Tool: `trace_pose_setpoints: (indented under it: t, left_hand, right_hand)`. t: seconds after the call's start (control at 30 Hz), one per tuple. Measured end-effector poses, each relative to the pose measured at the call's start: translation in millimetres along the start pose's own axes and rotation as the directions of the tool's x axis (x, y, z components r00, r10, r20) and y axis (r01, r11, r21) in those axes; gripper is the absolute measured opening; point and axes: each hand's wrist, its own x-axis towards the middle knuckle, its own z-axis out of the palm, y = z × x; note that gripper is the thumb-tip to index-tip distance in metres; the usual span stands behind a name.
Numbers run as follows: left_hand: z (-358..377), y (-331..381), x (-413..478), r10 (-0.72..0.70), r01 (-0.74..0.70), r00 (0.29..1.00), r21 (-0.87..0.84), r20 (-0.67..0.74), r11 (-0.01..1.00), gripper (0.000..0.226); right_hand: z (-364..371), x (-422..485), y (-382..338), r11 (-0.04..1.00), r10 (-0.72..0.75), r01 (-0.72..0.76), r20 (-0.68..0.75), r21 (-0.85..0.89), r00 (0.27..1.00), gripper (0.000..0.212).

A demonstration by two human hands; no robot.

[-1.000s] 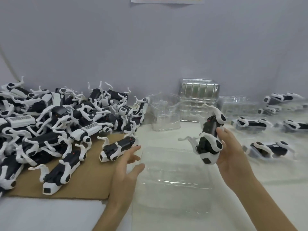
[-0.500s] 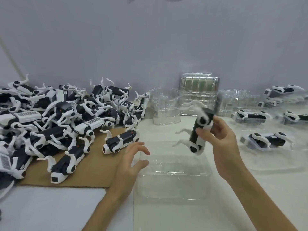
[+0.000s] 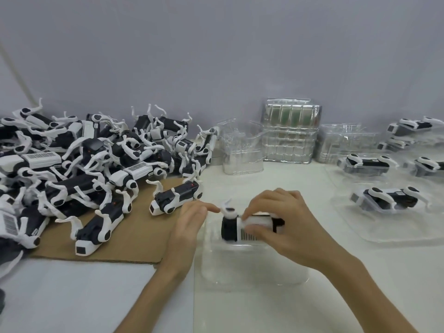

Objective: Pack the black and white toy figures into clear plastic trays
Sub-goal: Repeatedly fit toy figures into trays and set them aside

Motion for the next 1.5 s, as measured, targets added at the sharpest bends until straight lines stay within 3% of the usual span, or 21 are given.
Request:
trace_pose_setpoints:
  t: [0.2, 0.3, 0.37, 0.47, 0.53, 0.6, 0.7, 0.9, 1.03, 1.13, 1.23, 1.37, 1.43, 1.5]
  left_hand:
    - [1, 1, 0, 0.021, -0.023, 1.0, 0.087, 0.023, 0.996, 0.016]
    - [1, 1, -2, 0.058, -0.06, 0.998, 0.146, 0.021, 0.987, 0.014]
    - [0, 5, -4, 0.108, -0.107, 0.994, 0.132, 0.0, 0.986, 0.018]
    - [-4, 11, -4, 0.117, -0.122, 0.992, -0.108, -0.047, 0.987, 0.024]
    - [-5, 12, -3, 0.074, -0.101, 0.988, -0.205, -0.134, 0.974, 0.028]
    - [-3, 11, -1, 0.059, -0.095, 0.98, -0.191, -0.189, 0.977, 0.027]
    - [-2, 10, -1, 0.033, -0.059, 0.983, -0.141, -0.18, 0.988, 0.024]
    - [-2, 4, 0, -0.049, 0.041, 0.989, -0.057, -0.14, 0.998, 0.034]
    - [-3, -1, 1, -0.092, 0.089, 0.995, -0.075, -0.046, 0.993, 0.049]
    - [-1, -2, 0, -0.1, 0.102, 0.995, -0.082, 0.025, 0.991, 0.043]
    - [-4, -1, 0, -0.074, 0.075, 0.997, -0.073, 0.02, 0.995, 0.031]
    - [-3, -1, -2, -0.056, 0.045, 0.986, 0.069, 0.16, 0.997, 0.042]
    - [2, -1, -3, -0.069, 0.056, 0.978, 0.071, 0.196, 0.996, 0.048]
    - [6, -1, -4, -0.071, 0.057, 0.976, 0.075, 0.204, 0.996, 0.054]
  right_hand:
    - [-4, 0, 4, 0.998, 0.054, -0.057, 0.076, 0.032, 0.996, 0.028]
    - [-3, 0, 9, 0.993, 0.091, -0.094, -0.04, -0.076, 0.995, 0.032]
    - [-4, 0, 15, 0.965, 0.194, -0.218, -0.169, -0.143, 0.966, 0.041]
    - [-8, -2, 29, 0.869, 0.429, -0.475, -0.265, -0.141, 0.863, 0.05]
    - [-10, -3, 37, 0.804, 0.566, -0.591, -0.221, -0.066, 0.795, 0.043]
    - [-11, -2, 40, 0.758, 0.649, -0.649, -0.153, 0.058, 0.745, 0.043]
    - [-11, 1, 37, 0.715, 0.688, -0.673, -0.018, 0.187, 0.726, 0.054]
    - [-15, 0, 31, 0.731, 0.61, -0.64, 0.194, 0.237, 0.768, 0.045]
    - [-19, -1, 30, 0.771, 0.483, -0.572, 0.329, 0.278, 0.811, 0.057]
    - [-16, 0, 25, 0.788, 0.374, -0.517, 0.406, 0.334, 0.834, 0.069]
    - [-16, -1, 26, 0.83, 0.343, -0.458, 0.358, 0.319, 0.869, 0.071]
    - [-16, -3, 28, 0.91, 0.366, -0.391, 0.179, 0.136, 0.913, 0.066]
    - [-16, -3, 23, 0.953, 0.302, -0.303, 0.036, 0.022, 0.953, 0.068]
    - [-15, -3, 16, 0.981, 0.194, -0.193, -0.059, 0.017, 0.979, 0.066]
